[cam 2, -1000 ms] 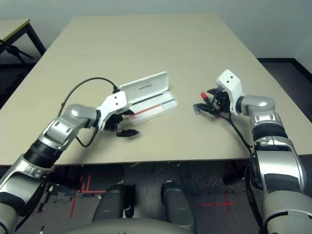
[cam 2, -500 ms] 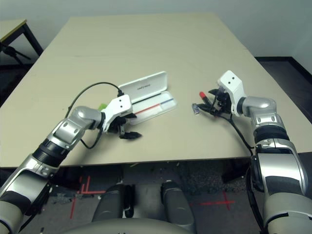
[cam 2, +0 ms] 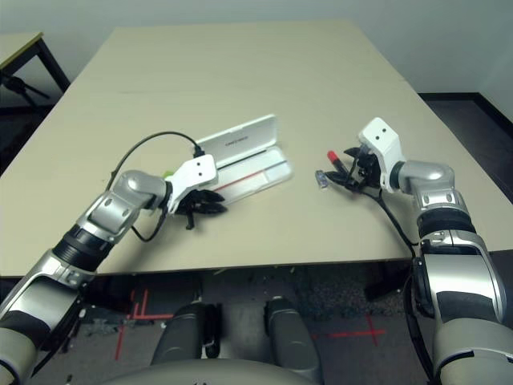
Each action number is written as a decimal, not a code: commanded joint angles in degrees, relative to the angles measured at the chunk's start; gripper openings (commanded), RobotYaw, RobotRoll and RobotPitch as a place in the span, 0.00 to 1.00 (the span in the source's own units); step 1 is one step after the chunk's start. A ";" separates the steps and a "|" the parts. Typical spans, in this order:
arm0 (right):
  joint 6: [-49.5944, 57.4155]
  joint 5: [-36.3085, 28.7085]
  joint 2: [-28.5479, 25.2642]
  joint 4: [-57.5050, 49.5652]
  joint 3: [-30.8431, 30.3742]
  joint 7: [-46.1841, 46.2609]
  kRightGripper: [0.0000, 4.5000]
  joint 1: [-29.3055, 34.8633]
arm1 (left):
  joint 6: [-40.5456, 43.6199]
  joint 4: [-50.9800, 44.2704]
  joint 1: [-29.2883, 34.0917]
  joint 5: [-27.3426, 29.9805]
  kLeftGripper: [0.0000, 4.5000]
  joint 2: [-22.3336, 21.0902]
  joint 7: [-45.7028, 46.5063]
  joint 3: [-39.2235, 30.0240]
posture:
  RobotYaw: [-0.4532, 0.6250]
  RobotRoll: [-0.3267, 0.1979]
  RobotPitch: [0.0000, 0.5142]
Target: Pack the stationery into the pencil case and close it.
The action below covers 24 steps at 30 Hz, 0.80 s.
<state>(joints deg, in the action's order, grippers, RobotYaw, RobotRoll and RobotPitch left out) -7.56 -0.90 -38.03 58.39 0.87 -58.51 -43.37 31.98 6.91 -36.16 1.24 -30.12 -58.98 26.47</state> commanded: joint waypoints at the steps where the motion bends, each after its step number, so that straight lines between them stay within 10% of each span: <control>1: -0.57 -0.71 -0.75 -0.87 0.96 0.27 1.00 0.92 | 0.45 3.24 1.41 -2.89 0.01 -0.58 -1.04 3.29 | 0.32 0.62 0.15; 24: 2.13 -2.64 -1.43 -2.84 0.65 -5.74 1.00 0.31 | -3.85 -8.97 0.33 -0.24 0.01 -9.06 -15.03 2.03 | 0.34 0.62 0.16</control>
<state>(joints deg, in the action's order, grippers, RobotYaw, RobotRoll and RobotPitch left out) -6.11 -2.84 -38.60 56.25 0.91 -63.25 -42.47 27.12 -0.17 -36.02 0.39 -38.49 -72.91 28.71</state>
